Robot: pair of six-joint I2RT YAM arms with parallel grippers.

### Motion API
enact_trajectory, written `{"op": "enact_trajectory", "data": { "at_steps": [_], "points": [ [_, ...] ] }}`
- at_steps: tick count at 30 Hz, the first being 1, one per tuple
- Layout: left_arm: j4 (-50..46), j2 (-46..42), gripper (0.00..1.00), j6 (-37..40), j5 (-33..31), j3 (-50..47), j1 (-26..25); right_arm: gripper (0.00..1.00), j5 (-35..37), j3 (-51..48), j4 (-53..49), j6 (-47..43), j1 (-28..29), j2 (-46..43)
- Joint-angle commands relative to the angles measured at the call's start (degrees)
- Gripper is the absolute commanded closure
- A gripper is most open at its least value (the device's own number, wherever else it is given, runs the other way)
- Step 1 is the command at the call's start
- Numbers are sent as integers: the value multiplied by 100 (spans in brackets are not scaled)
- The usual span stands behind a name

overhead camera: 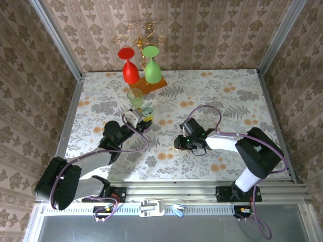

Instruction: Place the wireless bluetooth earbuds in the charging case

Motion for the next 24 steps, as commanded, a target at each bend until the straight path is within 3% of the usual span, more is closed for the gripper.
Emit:
{"op": "enact_trajectory", "data": {
  "at_steps": [1,15,24],
  "points": [
    [260,-67,80,-52,69,146,-26,73,-307,-182,-124,-7,41,-115],
    [349,12,80,-81,87,135,-26,82,-72,-144,-319,-103,69,-191],
    [26,216,80,342,146,239,-161,82,1018,358,-1331,-547,78,-977]
  ]
}}
